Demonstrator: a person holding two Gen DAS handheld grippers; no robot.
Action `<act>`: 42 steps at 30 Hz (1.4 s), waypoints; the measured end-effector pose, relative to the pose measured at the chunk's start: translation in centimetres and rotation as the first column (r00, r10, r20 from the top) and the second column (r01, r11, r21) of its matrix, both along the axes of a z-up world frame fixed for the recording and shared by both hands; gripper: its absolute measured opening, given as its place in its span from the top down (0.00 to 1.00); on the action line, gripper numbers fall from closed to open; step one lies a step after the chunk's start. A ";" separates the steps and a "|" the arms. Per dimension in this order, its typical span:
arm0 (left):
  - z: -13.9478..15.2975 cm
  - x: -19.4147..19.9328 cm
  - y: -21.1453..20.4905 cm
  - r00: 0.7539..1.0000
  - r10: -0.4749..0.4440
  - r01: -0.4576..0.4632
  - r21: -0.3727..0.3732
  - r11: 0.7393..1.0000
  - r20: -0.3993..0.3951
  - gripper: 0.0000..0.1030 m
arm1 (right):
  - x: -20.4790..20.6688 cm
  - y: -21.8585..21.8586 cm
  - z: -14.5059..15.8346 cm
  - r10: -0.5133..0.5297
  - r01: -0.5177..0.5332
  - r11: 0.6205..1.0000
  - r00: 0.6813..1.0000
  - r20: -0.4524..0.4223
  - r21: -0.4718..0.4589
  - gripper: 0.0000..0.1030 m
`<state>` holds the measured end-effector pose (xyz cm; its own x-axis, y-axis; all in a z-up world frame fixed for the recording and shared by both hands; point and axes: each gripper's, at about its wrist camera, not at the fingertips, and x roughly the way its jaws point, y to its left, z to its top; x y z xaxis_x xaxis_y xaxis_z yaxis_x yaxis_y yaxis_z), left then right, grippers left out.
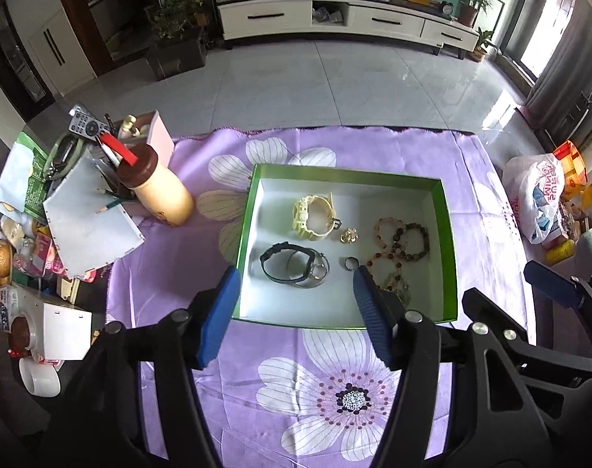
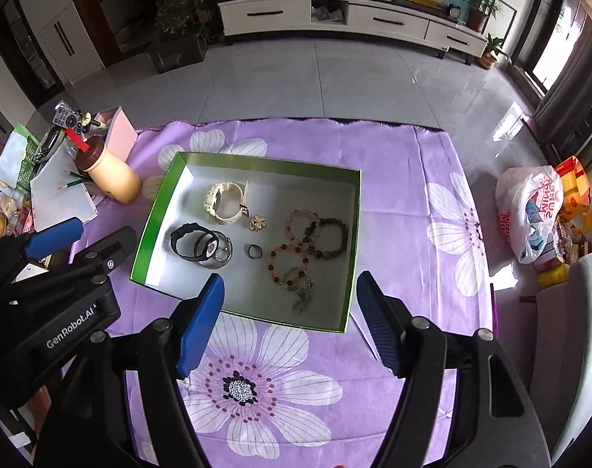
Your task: Organize jewelry
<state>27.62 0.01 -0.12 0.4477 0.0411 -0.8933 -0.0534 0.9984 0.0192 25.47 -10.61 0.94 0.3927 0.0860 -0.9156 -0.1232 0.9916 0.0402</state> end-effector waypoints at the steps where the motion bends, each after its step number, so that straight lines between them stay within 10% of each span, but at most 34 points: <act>1: 0.2 -0.2 0.0 1.000 0.002 -0.002 0.005 1.000 0.012 0.40 | -0.1 0.1 0.2 -0.002 0.002 1.000 1.000 0.007 -0.003 0.32; 42: 3.3 -1.4 0.5 0.997 0.003 -0.004 0.016 1.000 0.073 0.27 | -1.4 1.7 2.7 0.040 -0.040 0.999 0.998 0.049 0.000 0.27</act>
<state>26.24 0.55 3.15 0.5113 0.0574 -0.8575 -0.0590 0.9978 0.0315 24.08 -8.88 3.60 0.4331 0.1034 -0.8954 -0.1649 0.9857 0.0341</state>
